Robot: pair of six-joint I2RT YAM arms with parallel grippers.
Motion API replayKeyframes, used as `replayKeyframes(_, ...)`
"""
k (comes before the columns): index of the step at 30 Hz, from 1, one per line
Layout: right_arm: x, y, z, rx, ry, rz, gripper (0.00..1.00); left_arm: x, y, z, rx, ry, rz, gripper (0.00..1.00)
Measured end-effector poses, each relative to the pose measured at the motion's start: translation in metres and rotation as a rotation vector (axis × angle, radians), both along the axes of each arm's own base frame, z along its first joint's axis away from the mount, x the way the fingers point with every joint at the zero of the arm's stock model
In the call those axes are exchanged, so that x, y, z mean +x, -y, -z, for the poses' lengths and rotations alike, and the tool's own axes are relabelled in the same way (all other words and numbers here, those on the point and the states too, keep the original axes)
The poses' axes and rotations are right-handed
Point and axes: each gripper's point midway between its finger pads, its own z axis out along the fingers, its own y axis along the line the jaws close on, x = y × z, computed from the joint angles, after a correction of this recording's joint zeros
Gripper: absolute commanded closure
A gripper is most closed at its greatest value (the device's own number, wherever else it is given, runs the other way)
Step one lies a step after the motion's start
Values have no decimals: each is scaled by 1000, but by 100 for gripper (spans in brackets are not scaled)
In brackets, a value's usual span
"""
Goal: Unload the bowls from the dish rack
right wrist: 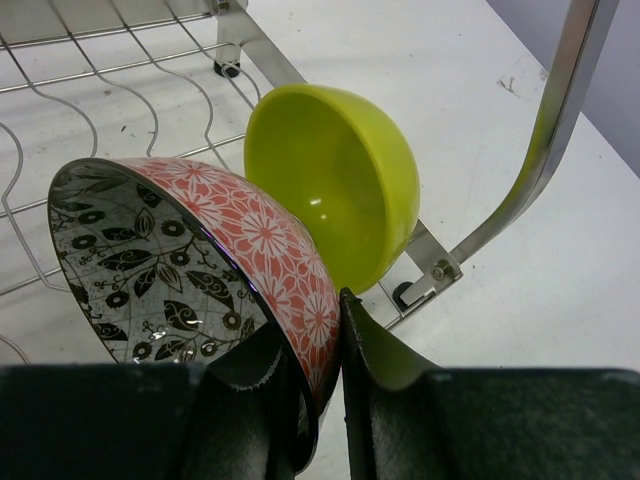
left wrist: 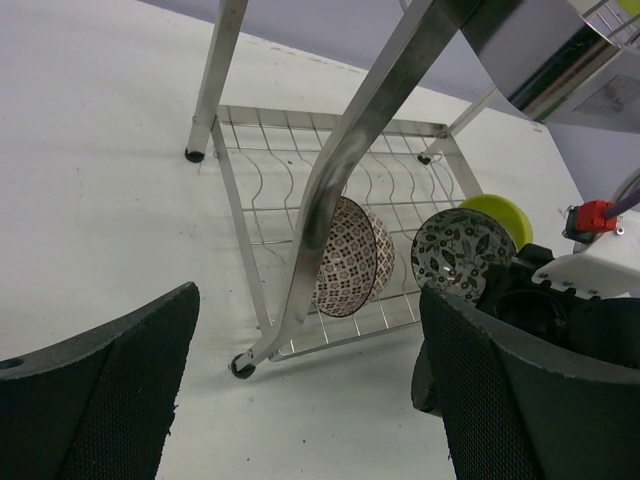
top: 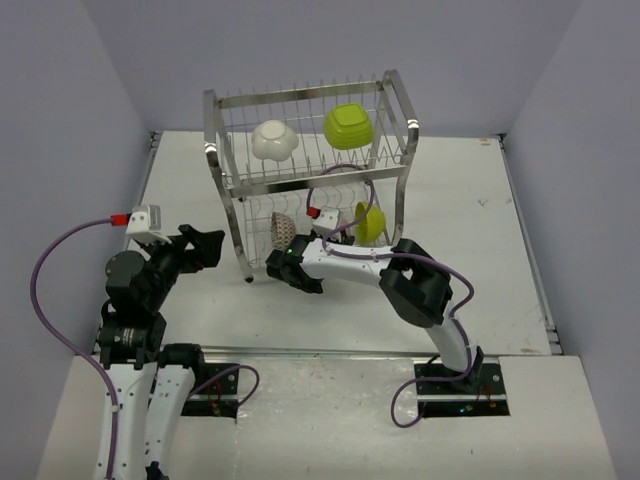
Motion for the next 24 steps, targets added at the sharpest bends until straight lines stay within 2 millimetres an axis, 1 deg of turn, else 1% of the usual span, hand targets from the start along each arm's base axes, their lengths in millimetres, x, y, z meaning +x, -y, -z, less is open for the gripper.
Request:
replayKeyframes(11, -9, 0, 7, -15, 35, -33, 100, 2, -1, 2, 1, -10, -3, 10)
replayKeyframes(24, -16, 0, -1, -11, -6, -37, 100, 2, -2, 2, 1, -9, -11, 10)
